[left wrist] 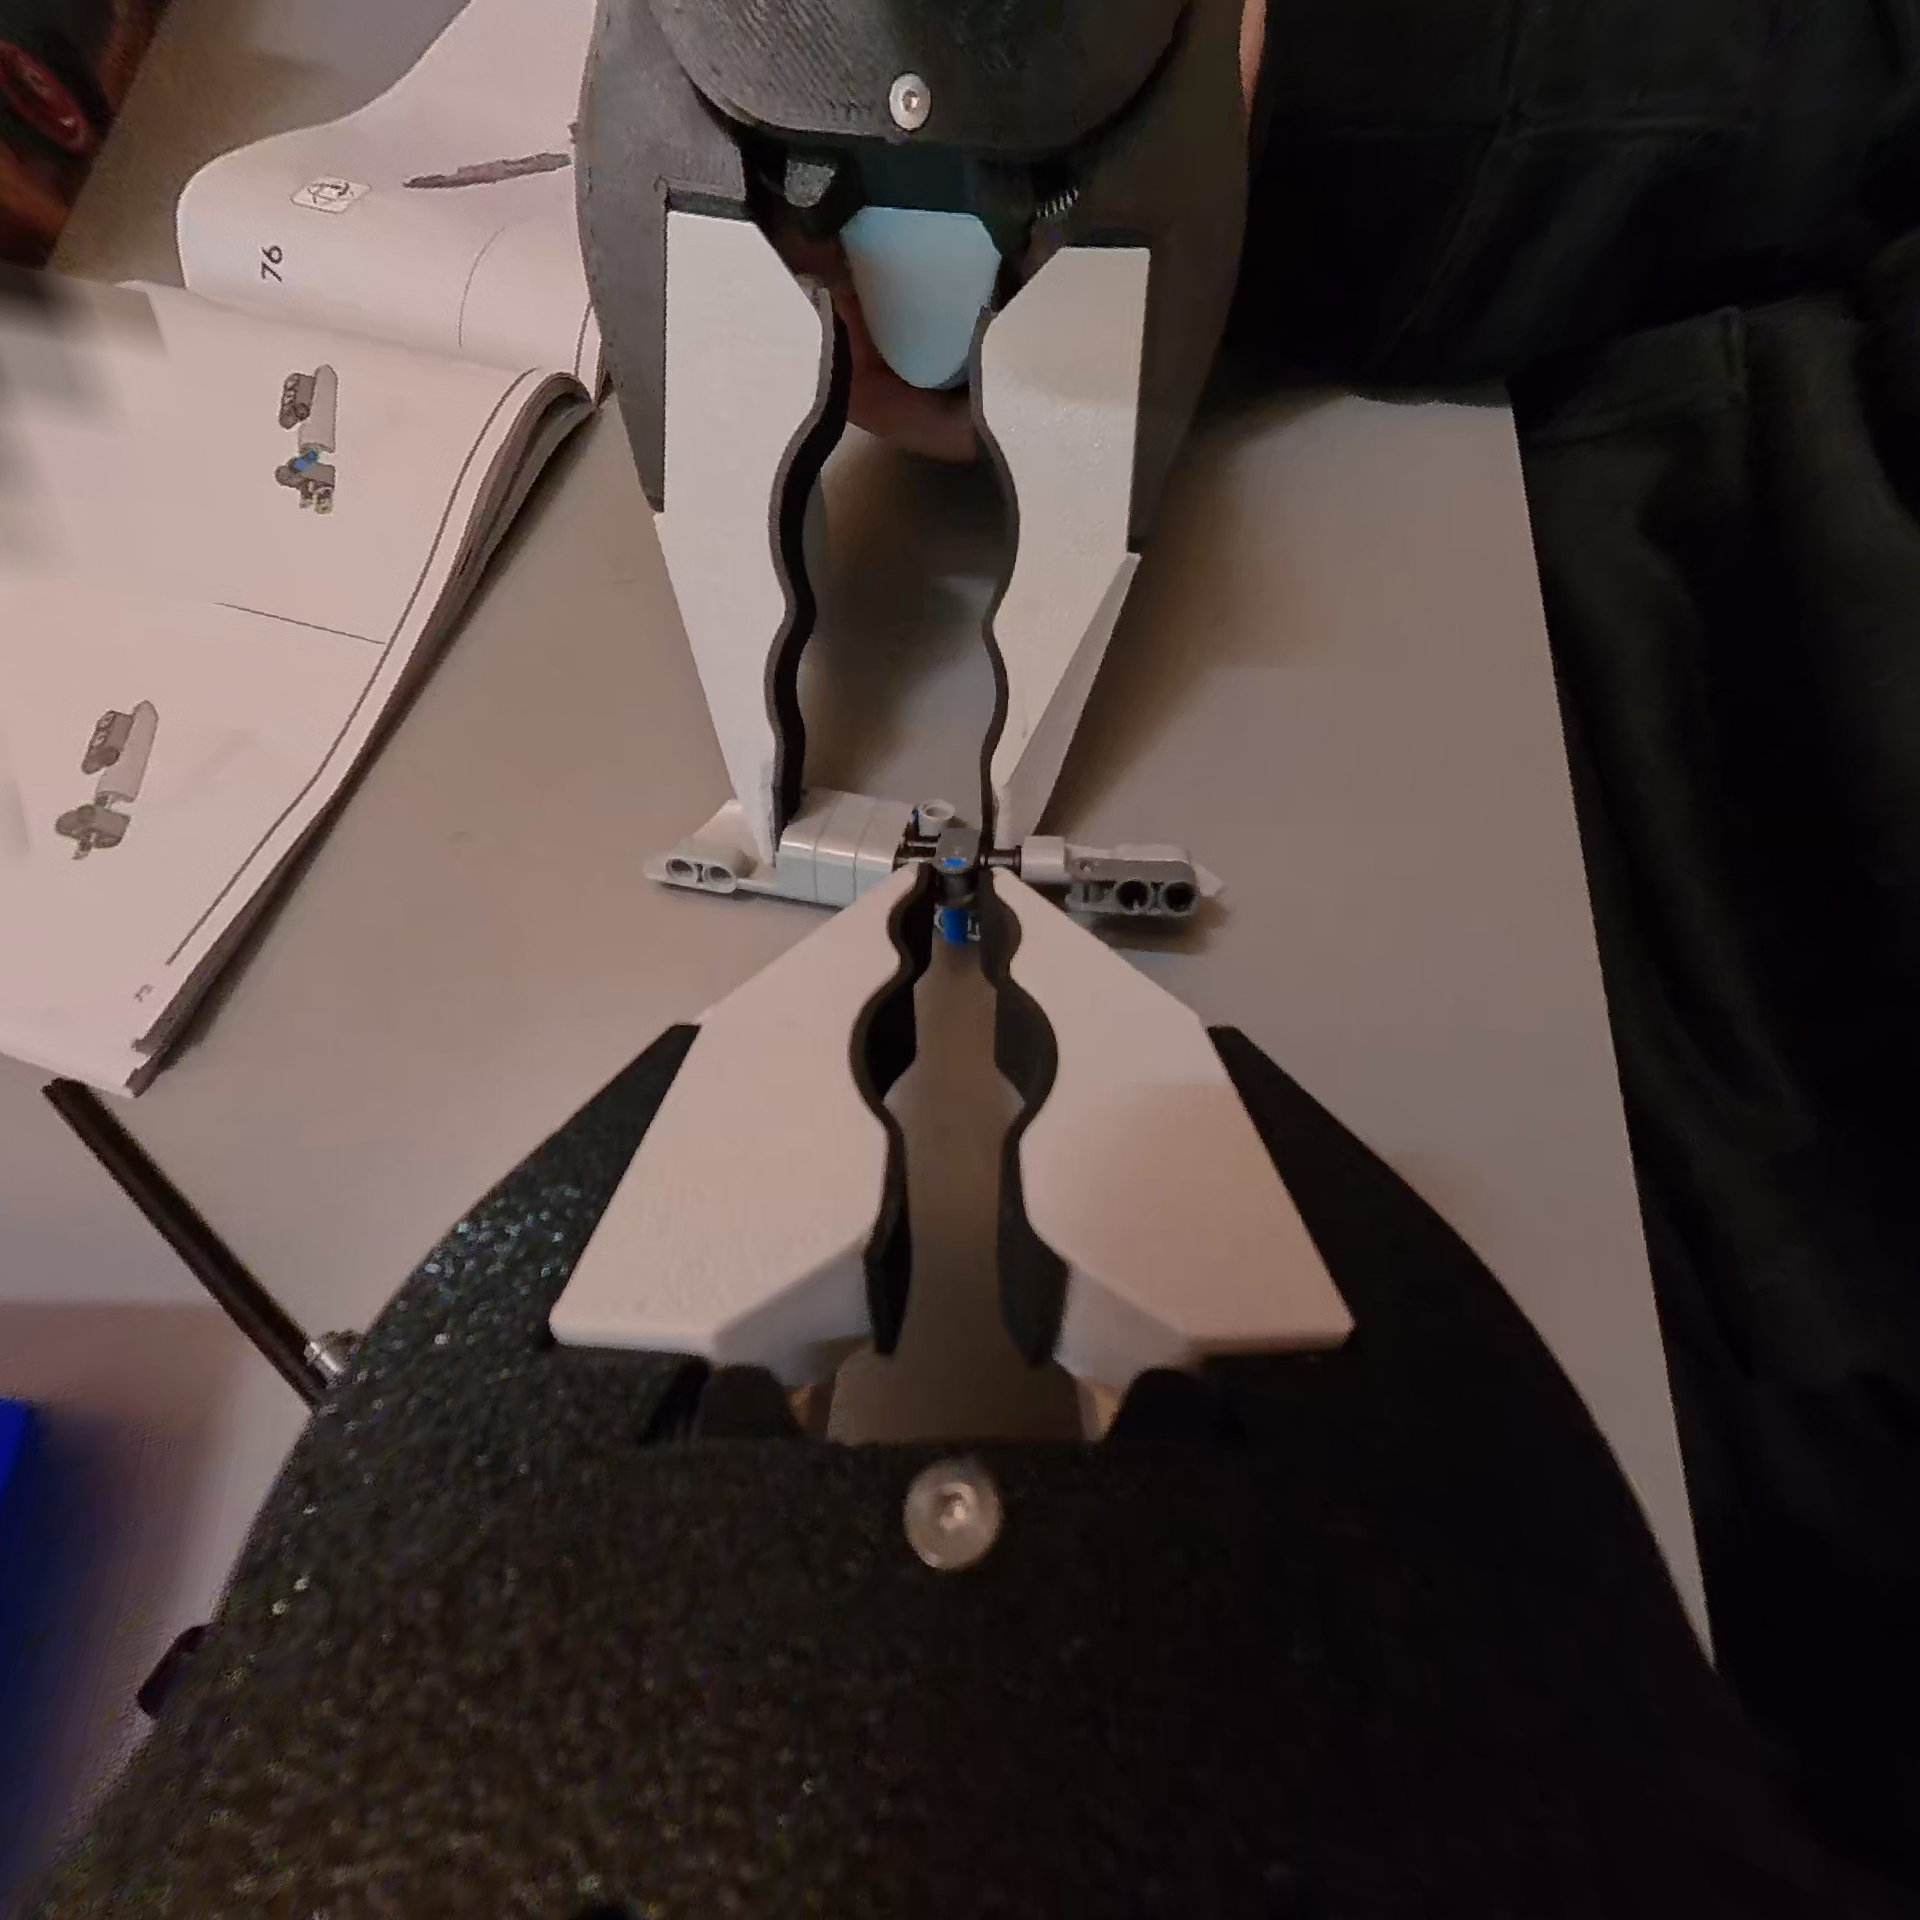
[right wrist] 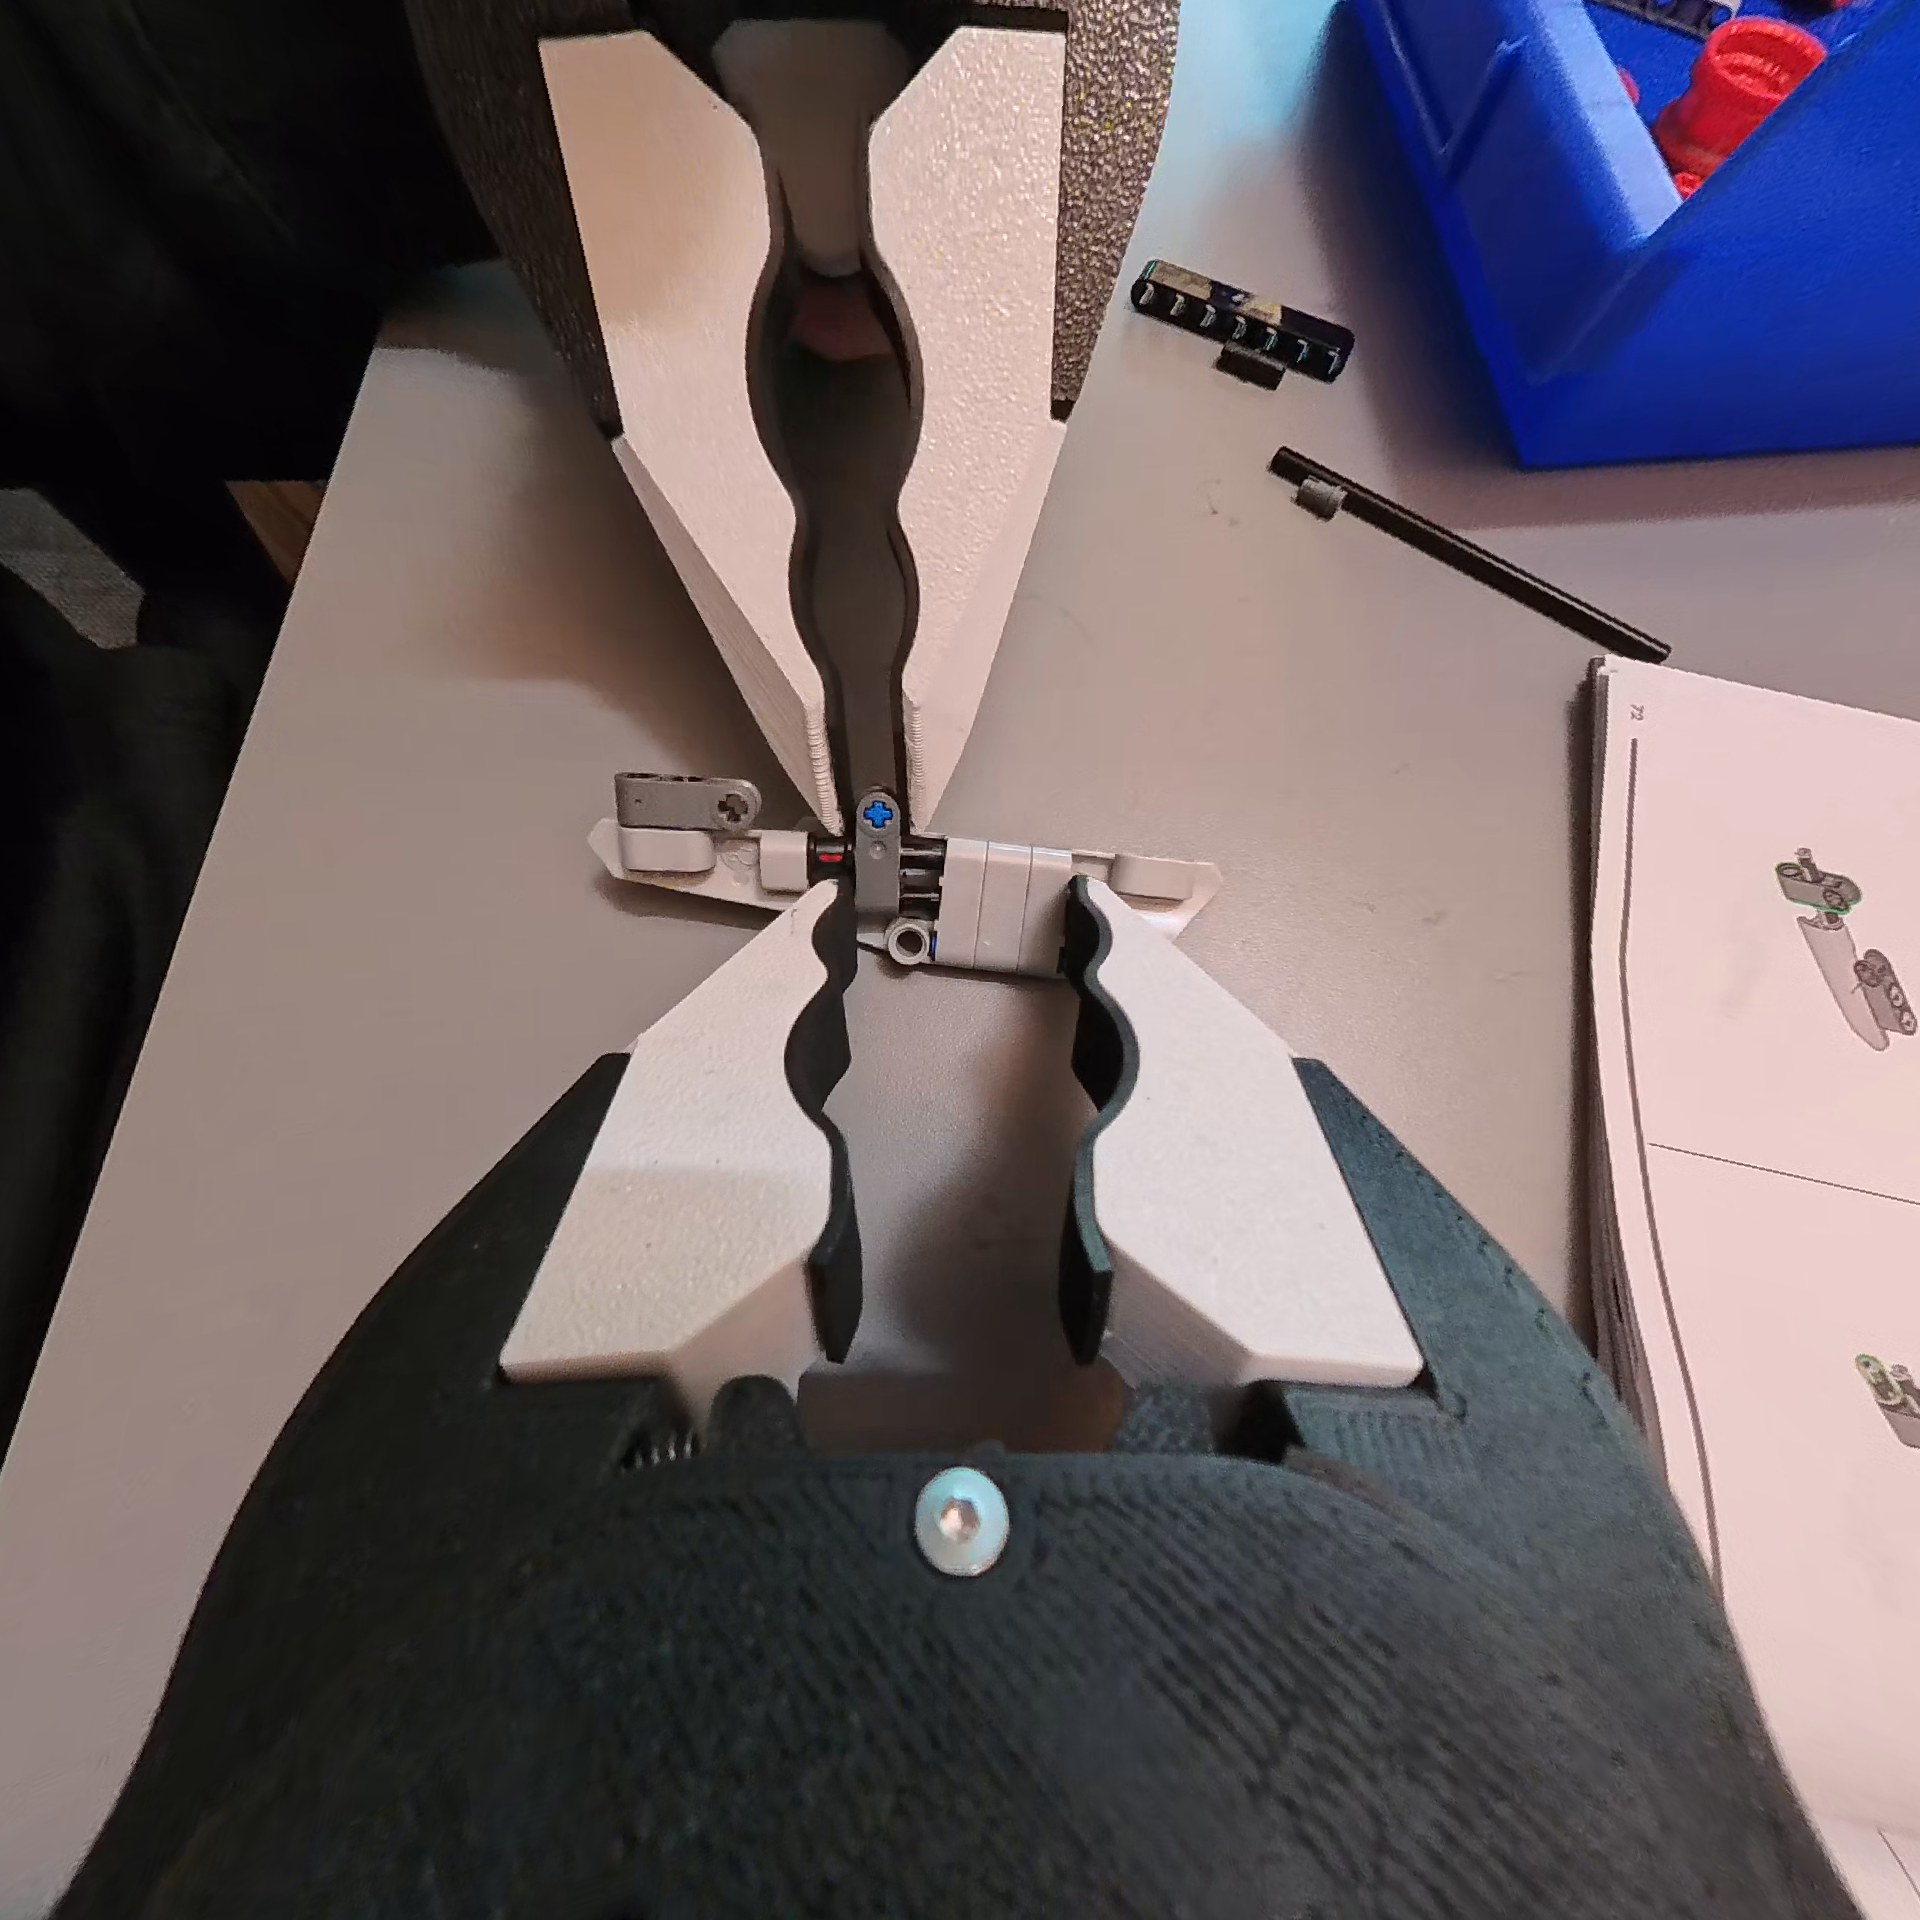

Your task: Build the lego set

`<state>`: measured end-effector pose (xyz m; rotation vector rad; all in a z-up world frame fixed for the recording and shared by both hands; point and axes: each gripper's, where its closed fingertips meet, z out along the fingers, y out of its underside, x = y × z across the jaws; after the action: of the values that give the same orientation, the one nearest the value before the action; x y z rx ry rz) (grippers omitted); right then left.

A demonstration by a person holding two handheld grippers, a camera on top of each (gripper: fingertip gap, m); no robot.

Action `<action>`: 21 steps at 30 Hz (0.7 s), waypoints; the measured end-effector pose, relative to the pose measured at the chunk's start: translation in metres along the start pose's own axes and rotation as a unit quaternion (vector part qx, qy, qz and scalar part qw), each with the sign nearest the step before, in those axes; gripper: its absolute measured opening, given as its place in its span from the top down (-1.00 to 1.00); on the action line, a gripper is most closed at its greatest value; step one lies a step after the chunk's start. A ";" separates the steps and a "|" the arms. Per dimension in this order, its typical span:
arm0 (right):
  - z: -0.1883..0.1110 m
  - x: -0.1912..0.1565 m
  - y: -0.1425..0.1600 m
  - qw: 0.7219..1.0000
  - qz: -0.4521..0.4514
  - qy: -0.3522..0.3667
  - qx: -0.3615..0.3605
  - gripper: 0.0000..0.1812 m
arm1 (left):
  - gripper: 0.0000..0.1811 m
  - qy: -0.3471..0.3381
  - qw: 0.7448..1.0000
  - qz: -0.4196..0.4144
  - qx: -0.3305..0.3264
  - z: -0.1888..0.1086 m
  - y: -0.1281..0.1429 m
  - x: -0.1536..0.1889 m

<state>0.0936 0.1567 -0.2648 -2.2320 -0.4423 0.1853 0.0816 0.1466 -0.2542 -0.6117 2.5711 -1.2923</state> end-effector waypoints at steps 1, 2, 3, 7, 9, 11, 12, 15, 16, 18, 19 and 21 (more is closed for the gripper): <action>0.000 0.000 0.000 1.000 -0.001 0.001 0.000 0.57 | 0.95 -0.001 1.000 0.001 0.000 0.000 0.000 0.000; 0.000 0.000 0.000 1.000 -0.001 0.001 0.000 0.57 | 0.95 -0.003 1.000 0.005 0.001 0.000 0.000 0.000; 0.000 0.000 0.000 1.000 -0.002 0.002 0.000 0.57 | 0.96 -0.005 1.000 0.010 0.002 0.000 -0.001 0.000; 0.000 0.000 0.000 1.000 -0.002 0.002 0.000 0.57 | 0.96 -0.005 1.000 0.014 0.001 0.000 -0.001 0.000; 0.000 0.000 0.000 1.000 -0.002 0.002 0.000 0.57 | 0.96 -0.003 1.000 0.010 0.001 0.000 -0.001 0.000; 0.000 0.000 0.000 1.000 -0.002 0.002 0.000 0.57 | 0.95 -0.003 1.000 0.010 0.002 0.001 -0.001 0.000; 0.000 0.000 0.000 1.000 -0.003 0.002 0.000 0.57 | 0.95 -0.002 1.000 0.009 0.002 0.001 -0.001 0.000; 0.000 0.000 0.000 1.000 -0.002 0.002 0.000 0.57 | 0.95 -0.002 1.000 0.009 0.002 0.000 -0.001 0.000; 0.000 0.000 0.000 1.000 -0.002 0.002 0.000 0.57 | 0.95 -0.004 1.000 0.011 0.002 0.000 -0.001 0.000; 0.000 0.000 0.000 1.000 -0.001 0.001 0.000 0.57 | 0.96 -0.005 1.000 0.013 0.002 0.000 -0.001 0.000; 0.000 0.000 0.000 1.000 -0.001 0.001 0.000 0.57 | 0.96 -0.005 1.000 0.013 0.002 0.000 -0.001 0.000; 0.000 0.001 0.000 1.000 -0.003 0.006 0.000 0.57 | 0.95 -0.005 1.000 0.007 0.002 0.000 -0.001 0.000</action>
<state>0.0945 0.1565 -0.2647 -2.2297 -0.4428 0.1680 0.0824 0.1460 -0.2537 -0.5953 2.5604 -1.2867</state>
